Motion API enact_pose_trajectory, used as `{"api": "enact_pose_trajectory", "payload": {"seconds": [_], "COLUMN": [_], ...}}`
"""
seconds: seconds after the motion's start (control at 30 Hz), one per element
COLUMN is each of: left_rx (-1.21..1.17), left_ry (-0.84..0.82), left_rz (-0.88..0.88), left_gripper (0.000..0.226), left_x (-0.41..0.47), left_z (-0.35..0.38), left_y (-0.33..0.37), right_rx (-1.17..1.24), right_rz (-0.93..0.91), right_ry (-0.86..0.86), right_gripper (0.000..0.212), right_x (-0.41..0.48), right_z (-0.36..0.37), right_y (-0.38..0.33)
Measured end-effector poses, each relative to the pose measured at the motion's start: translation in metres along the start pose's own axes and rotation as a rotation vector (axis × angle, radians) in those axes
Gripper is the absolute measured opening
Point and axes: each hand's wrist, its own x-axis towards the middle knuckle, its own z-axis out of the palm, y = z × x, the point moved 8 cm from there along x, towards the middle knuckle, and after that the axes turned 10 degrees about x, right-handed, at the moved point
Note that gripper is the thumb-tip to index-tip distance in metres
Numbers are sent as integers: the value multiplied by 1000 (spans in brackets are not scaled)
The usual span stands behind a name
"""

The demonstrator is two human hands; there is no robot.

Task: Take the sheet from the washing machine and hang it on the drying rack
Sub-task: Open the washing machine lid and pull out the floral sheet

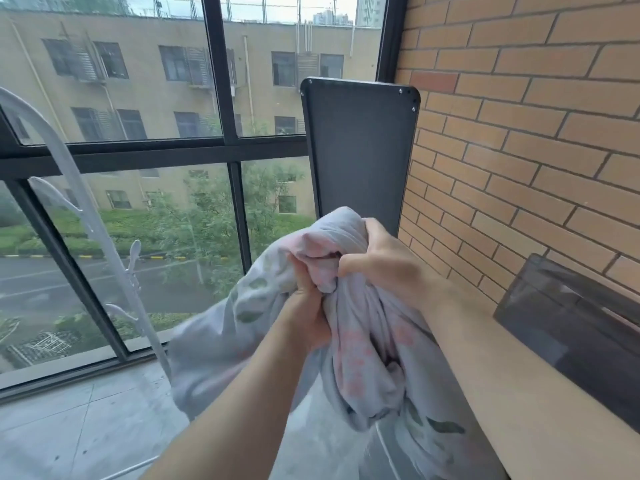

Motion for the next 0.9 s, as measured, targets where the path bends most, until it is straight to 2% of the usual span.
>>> {"api": "enact_pose_trajectory", "payload": {"seconds": [0.07, 0.13, 0.2, 0.23, 0.3, 0.33, 0.4, 0.43, 0.5, 0.6, 0.63, 0.67, 0.73, 0.77, 0.83, 0.9], "left_rx": [-71, -136, -239, -263, -246, -238, -208, -198, -127, 334, 437, 457, 345, 266, 186, 64], "left_ry": [-53, -15, -14, -35, -52, -70, -92, -78, -34, 69, 49, -58, -213, -231, -211, -183], "left_rz": [52, 101, 135, 123, 96, 85, 75, 89, 162, 181, 209, 194, 89, 57, 73, 61], "left_gripper": [102, 82, 67, 64, 61, 62, 68, 71, 87, 118, 119, 118, 118, 114, 92, 73], "left_x": [-4, -3, 2, 7, 6, 5, 2, 6, 16, 34, 34, 28, 22, 21, 18, 22], "left_z": [7, 1, -1, 2, 15, 21, 28, 22, 5, -14, -9, 3, 29, 35, 35, 26], "left_y": [18, 43, 59, 60, 59, 57, 58, 59, 64, 44, 35, 24, 10, 8, 17, 22], "right_rx": [120, 202, 145, 65, -42, -37, -108, -158, -146, -109, -112, -106, -89, -64, -5, -55], "right_rz": [2, 35, 69, 81, 87, 121, 187, 188, 127, -21, -91, -149, -199, -174, -82, 18], "right_ry": [-100, -158, -215, -215, -126, -42, 149, 203, 295, 434, 454, 432, 296, 192, -50, -205], "right_gripper": [74, 104, 128, 131, 116, 96, 43, 24, 12, 10, 14, 21, 43, 59, 97, 133], "right_x": [-6, -14, -29, -36, -45, -48, -47, -43, -33, -19, -15, -13, -9, -11, -20, -33], "right_z": [2, 0, 11, 19, 32, 33, 21, 12, -10, -42, -46, -44, -33, -26, -13, -3], "right_y": [10, 48, 93, 118, 159, 173, 180, 174, 150, 91, 70, 52, 27, 27, 42, 78]}}
